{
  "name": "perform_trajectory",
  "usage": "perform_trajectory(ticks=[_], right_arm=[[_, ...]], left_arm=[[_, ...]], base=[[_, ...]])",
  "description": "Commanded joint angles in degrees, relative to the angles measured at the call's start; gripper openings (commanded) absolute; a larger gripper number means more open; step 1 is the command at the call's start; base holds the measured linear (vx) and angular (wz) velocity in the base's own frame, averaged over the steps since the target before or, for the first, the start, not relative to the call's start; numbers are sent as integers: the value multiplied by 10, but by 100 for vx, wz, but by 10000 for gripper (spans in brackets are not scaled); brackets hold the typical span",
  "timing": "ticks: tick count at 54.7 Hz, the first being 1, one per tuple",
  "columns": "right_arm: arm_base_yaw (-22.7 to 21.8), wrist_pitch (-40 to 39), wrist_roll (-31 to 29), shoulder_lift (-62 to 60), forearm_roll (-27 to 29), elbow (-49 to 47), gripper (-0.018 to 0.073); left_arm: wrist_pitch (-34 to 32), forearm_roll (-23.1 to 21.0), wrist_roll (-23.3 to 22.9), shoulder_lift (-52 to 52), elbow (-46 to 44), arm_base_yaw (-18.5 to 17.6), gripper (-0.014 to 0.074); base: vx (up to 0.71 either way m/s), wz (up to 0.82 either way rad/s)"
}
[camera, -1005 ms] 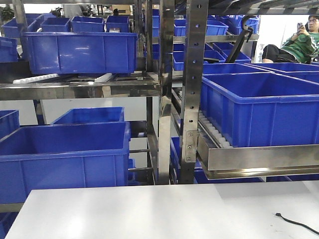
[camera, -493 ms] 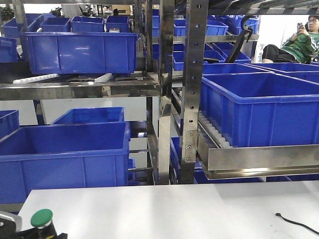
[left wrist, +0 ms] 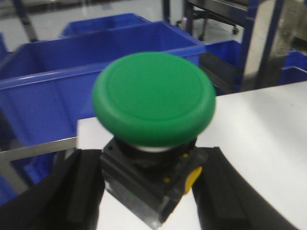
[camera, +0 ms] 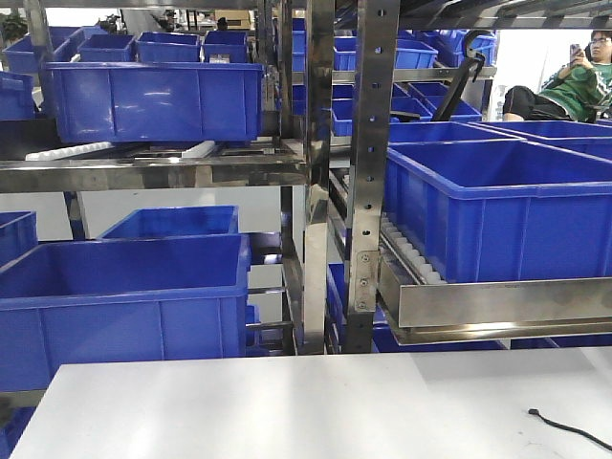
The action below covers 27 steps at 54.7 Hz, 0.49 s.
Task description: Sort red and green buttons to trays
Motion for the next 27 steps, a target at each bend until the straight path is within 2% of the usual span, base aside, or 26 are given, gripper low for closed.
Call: perform_trajectory(ticks=[1,8,27], right_arm=[[-3,-42,-10,-14,-4,-21,-8],[-3,-45,-11,-24,-4,-21,-8],[-3,-43,-10,-24,-4,-21,-8]], left_arm=[[26,-18,0,-56,-21,-2,-1],[65,-33,0,-101,-21,-2,-1],[62,-31,-1,-121,-21,-2,-1]], base=[[0,0],[0,0],[0,0]])
